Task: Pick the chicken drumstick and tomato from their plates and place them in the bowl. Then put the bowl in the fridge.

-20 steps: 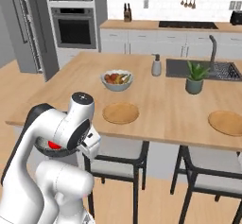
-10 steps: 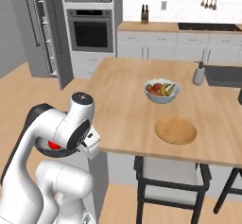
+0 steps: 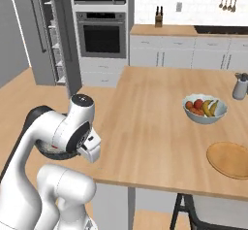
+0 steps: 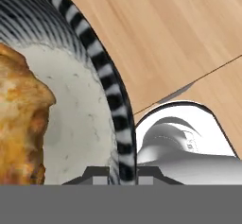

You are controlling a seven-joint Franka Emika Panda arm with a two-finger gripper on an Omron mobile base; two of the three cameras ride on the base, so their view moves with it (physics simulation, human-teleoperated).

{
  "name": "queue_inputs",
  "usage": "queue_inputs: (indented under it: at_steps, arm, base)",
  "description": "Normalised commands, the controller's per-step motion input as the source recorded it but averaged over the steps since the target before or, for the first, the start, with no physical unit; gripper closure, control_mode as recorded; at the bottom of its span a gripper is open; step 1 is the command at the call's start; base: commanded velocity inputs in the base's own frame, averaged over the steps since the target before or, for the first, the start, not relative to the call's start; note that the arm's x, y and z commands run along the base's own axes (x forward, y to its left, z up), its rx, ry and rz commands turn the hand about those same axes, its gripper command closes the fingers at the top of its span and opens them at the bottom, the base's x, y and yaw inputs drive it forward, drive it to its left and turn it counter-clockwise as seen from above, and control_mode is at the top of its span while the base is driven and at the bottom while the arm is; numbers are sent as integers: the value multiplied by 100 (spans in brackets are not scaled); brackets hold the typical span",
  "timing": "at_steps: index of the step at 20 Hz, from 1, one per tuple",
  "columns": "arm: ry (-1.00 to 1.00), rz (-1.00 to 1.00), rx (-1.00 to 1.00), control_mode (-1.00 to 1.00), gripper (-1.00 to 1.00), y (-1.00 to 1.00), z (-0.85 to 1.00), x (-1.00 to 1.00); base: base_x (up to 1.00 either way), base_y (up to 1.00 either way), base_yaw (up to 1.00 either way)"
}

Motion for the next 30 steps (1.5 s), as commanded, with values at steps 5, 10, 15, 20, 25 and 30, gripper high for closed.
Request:
queue_inputs:
  at_steps: [5,10,15,20,25,30]
  arm:
    - [0,0,0,100,100,0,0,0]
    - [0,0,0,100,100,0,0,0]
    - [0,0,0,100,100,0,0,0]
    - [0,0,0,100,100,0,0,0]
    - [0,0,0,100,100,0,0,0]
    - [0,0,0,100,100,0,0,0]
  base:
    - [58,100,-1]
    - [23,100,0]
    - [-1,100,-3]
    - [37,100,0]
    - [92,100,0]
    - [100,100,-11]
